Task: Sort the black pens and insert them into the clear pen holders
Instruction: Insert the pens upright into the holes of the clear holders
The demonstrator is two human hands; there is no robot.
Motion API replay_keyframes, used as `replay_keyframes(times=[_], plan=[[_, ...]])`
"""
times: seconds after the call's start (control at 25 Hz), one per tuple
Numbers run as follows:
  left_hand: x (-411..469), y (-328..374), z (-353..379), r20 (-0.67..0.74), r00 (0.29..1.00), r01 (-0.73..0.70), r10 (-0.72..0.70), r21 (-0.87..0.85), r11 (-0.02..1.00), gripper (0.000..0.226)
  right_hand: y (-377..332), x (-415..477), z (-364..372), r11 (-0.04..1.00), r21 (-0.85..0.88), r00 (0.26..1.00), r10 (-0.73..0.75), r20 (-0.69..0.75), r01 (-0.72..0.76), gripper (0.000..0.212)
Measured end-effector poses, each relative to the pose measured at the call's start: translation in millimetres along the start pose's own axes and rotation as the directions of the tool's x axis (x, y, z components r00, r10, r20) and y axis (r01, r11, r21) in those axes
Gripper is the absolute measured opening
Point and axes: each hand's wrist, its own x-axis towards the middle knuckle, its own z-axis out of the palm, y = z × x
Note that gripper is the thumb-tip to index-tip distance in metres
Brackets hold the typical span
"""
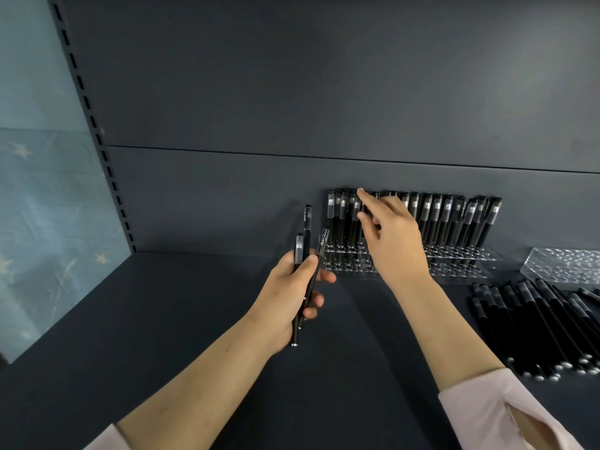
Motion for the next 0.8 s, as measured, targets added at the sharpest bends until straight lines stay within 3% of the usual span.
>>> replay_keyframes(times=[0.16,0.28,0.44,0.52,0.68,0.8], plan=[[2,0,-1,0.001,0.999,-0.038,0.038,0.02,0.999,0.019,-1,-1,-1,1.0,0.001,0.999,0.011,0.041,-0.012,0.044],[2,-1,0,0.004,0.999,-0.054,0.054,0.017,0.998,0.025,-16,2,-10,0.98,0.15,0.989,0.123,0.08,-0.134,0.034],[-1,0,3,0.033,0.996,-0.081,0.08,0.021,0.997,0.025,-34,1,-19,0.766,0.444,0.858,0.268,0.438,-0.465,0.014],[-2,0,4,0.051,0.995,-0.081,0.08,0.019,0.996,0.025,-37,-1,-20,0.658,0.506,0.809,0.297,0.507,-0.559,0.012],[-6,2,7,0.085,0.995,-0.06,0.057,0.033,0.998,0.023,-37,-1,-22,0.493,0.575,0.755,0.351,0.554,-0.652,0.014],[-5,0,5,0.048,0.999,-0.014,0.011,0.062,0.998,0.021,-29,6,-30,0.438,0.677,0.789,0.487,0.375,-0.591,0.014]])
